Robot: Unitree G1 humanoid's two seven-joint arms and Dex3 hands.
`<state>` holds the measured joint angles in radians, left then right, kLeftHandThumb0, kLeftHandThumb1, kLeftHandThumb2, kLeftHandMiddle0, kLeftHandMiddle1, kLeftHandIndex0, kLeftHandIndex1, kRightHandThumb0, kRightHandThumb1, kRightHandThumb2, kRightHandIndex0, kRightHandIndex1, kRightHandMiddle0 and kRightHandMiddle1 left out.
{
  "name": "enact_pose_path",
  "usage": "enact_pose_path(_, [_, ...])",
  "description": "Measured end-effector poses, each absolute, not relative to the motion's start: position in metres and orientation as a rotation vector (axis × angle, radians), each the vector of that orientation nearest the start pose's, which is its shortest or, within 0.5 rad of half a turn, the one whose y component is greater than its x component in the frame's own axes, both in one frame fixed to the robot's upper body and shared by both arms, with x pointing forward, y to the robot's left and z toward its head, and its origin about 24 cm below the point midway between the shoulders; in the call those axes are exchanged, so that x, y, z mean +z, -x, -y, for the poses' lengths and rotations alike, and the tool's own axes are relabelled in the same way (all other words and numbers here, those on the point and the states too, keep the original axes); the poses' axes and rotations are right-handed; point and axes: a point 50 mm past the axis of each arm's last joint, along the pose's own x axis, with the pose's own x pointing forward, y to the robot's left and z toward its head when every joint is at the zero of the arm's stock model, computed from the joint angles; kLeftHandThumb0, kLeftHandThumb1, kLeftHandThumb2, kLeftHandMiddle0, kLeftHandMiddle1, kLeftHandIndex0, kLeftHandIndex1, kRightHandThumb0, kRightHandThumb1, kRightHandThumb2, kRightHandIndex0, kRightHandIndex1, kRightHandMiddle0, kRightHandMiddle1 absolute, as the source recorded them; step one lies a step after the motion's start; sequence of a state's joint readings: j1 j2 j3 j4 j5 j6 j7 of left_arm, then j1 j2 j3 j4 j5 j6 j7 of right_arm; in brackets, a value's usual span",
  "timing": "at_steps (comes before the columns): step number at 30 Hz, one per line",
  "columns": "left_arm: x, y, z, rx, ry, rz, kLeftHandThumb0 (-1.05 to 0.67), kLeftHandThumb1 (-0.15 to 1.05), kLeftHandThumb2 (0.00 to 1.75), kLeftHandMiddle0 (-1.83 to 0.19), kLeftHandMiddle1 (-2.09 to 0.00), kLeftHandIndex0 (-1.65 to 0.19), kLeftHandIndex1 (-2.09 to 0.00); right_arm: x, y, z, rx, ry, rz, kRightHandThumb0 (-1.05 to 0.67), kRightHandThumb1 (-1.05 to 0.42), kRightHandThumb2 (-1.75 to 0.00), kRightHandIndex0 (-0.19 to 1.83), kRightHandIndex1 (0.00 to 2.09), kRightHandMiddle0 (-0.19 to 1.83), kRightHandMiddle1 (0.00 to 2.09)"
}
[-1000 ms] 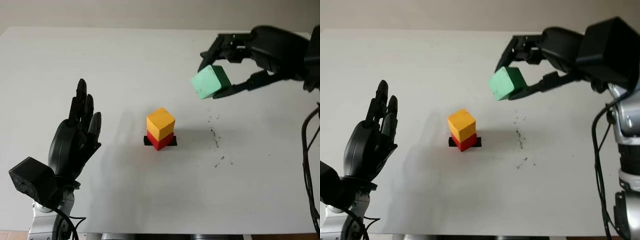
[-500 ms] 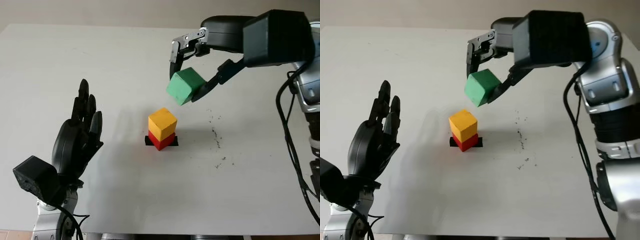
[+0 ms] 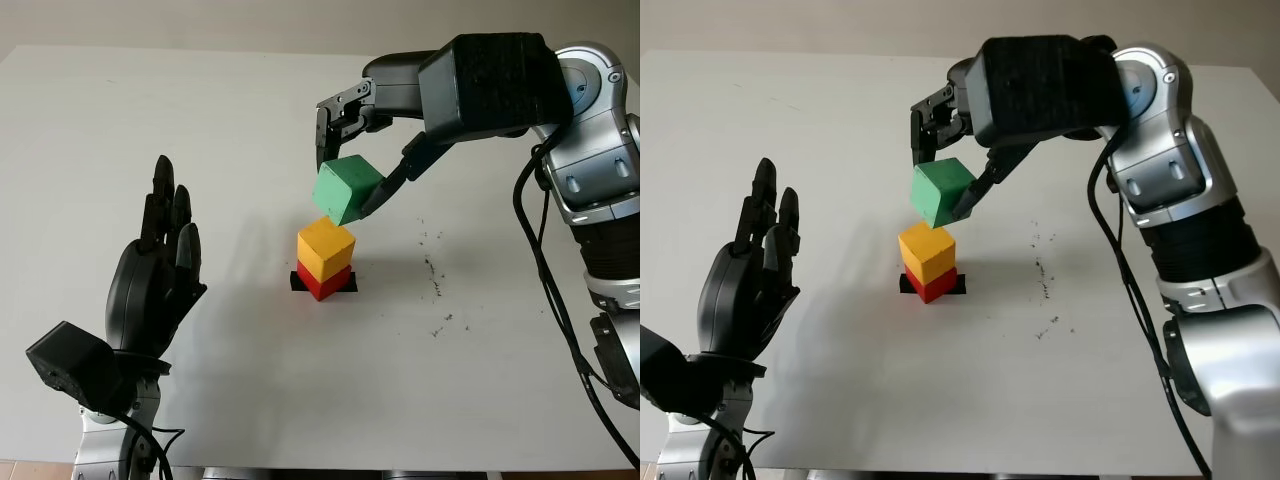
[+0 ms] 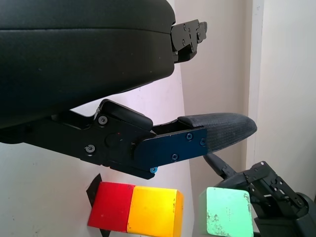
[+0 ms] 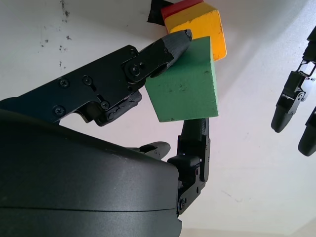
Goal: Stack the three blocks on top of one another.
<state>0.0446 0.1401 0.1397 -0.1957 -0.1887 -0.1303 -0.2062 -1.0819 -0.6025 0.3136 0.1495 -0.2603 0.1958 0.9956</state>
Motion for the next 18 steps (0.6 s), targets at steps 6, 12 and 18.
enact_pose_path(6, [0.095, -0.238, -0.194, -0.077, -0.01, 0.296, -0.78, 1.05, 0.64, 0.19, 0.0, 0.19, 0.0, 0.283, -0.343, 0.112, 0.879, 1.222, 0.168, -0.51, -0.93, -0.06, 0.38, 0.06, 0.41, 1.54])
enact_pose_path(12, [0.095, -0.238, -0.194, -0.079, -0.011, 0.296, -0.79, 1.05, 0.64, 0.19, 0.0, 0.19, 0.0, 0.281, -0.341, 0.106, 0.905, 1.227, 0.174, -0.5, -0.93, -0.05, 0.36, 0.05, 0.43, 1.55])
enact_pose_path(18, [0.094, -0.238, -0.193, -0.069, -0.008, 0.294, -0.78, 1.05, 0.64, 0.19, 0.0, 0.19, 0.0, 0.276, -0.341, 0.1, 0.939, 1.24, 0.157, -0.52, -0.92, -0.05, 0.38, 0.06, 0.43, 1.56])
